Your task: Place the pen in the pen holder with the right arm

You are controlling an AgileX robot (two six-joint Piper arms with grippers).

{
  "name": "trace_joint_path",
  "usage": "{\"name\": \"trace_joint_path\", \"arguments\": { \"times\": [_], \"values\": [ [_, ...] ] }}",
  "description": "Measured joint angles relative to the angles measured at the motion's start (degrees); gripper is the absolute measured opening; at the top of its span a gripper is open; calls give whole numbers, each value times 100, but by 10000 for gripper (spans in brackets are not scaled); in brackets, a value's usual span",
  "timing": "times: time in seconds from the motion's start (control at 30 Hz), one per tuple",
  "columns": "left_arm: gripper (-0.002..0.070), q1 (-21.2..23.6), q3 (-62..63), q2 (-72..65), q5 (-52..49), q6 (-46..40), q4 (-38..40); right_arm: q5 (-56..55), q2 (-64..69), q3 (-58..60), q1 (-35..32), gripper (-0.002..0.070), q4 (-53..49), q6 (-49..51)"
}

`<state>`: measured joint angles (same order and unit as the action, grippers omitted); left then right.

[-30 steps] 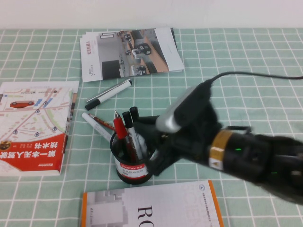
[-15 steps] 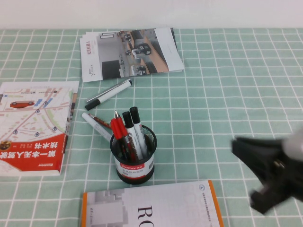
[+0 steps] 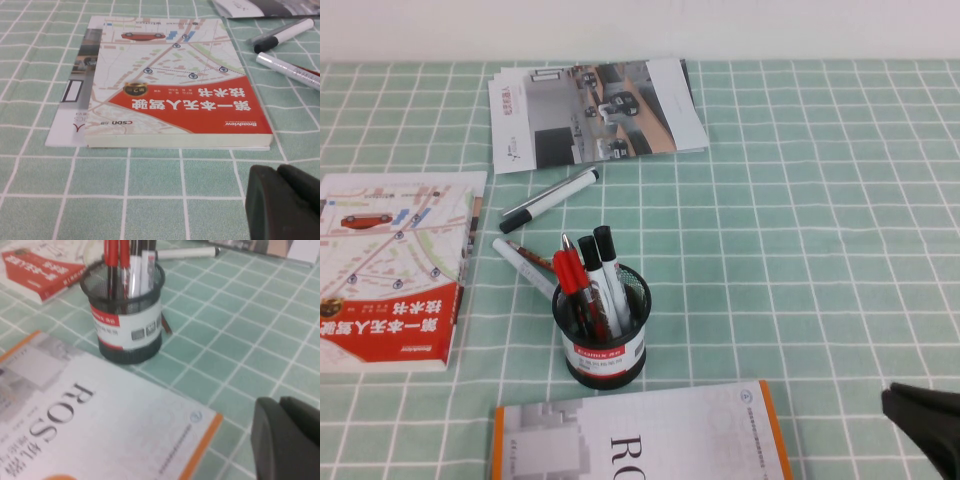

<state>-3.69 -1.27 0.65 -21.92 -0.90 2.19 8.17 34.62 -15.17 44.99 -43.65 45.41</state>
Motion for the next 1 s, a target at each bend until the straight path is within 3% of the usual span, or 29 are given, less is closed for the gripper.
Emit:
{"name": "trace_joint_path", "arguments": {
  "times": [0.13, 0.3, 0.47, 1.0],
  "values": [
    [-4, 0, 0, 0, 0, 0, 0, 70, -541, 258, -486, -18, -63, 0],
    [-4, 0, 0, 0, 0, 0, 0, -262, -1941, 988, -2195, -19, -112, 0],
    [-4, 0, 0, 0, 0, 0, 0, -378, -3190, 1425, -3114, -19, -125, 0],
    [-4, 0, 0, 2, 0, 0, 0, -504, -3503, 1473, -3312, -19, 66, -114]
  ]
}}
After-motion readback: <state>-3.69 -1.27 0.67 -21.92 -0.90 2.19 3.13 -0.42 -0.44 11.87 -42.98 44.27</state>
